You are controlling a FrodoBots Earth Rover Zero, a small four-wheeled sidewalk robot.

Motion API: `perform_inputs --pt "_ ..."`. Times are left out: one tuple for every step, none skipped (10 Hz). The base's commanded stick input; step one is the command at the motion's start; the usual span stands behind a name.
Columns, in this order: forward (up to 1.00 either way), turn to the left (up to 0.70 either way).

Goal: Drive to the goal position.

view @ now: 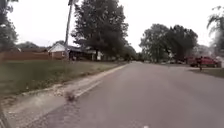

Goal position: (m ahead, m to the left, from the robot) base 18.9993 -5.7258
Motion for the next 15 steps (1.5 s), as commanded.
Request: perform_inputs --pt "0.70 0.00" --pt "0.70 -0.05" --pt "0.70 -0.22" --pt "0.70 -0.35" --pt "0.70 -0.16" --pt "0.70 0.00" --pt "0.70 0.00" --pt "0.70 0.00" --pt "0.70 0.00" --pt "0.70 0.00" --pt "0.70 0.00" --pt "0.70 0.00" --pt "0.70 0.00" --pt "0.70 0.00" --pt "0.70 0.00"
